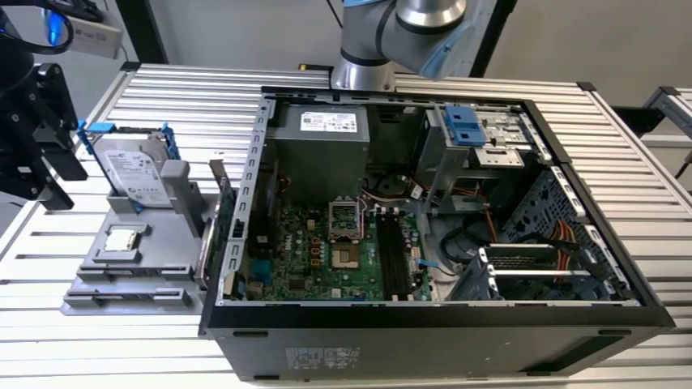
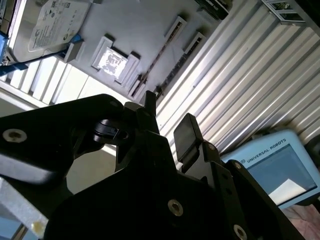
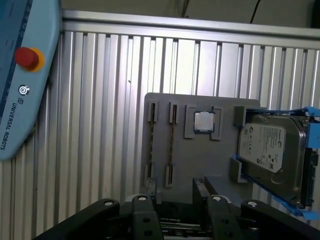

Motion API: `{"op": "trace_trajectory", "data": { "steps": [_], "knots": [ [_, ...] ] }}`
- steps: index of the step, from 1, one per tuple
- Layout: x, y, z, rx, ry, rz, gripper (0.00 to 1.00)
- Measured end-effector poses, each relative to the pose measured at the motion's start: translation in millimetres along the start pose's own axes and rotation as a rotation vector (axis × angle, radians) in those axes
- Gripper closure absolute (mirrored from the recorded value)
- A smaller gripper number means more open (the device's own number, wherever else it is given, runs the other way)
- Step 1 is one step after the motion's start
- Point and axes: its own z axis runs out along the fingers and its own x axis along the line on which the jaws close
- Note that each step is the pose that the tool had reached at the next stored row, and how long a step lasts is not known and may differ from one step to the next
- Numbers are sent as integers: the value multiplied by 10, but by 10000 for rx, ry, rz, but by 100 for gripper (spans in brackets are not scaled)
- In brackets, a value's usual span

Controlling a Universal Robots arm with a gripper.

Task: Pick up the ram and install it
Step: 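Pick up the ram and move it above insertion slot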

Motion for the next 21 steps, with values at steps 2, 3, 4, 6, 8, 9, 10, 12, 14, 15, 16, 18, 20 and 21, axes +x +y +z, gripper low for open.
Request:
{"op": "trace_trajectory", "data": {
  "steps": [2,3,4,6,8,9,10,12,14,15,16,18,20,21],
  "knots": [
    [0,0,10,1,1,0,0],
    [0,0,14,2,0,0,0],
    [1,0,17,3,1,0,0],
    [1,0,20,2,1,0,0],
    [1,0,24,3,1,0,0],
    [1,0,24,2,1,0,0],
    [1,0,24,2,1,0,0],
    [0,0,30,5,-1,0,0],
    [1,0,38,3,1,-1,0],
    [1,0,43,4,0,-3,0],
    [1,0,47,3,0,-4,0],
    [2,0,57,2,1,-11,0],
    [2,0,66,3,1,-18,0],
    [2,0,71,3,1,-20,0]
  ]
}}
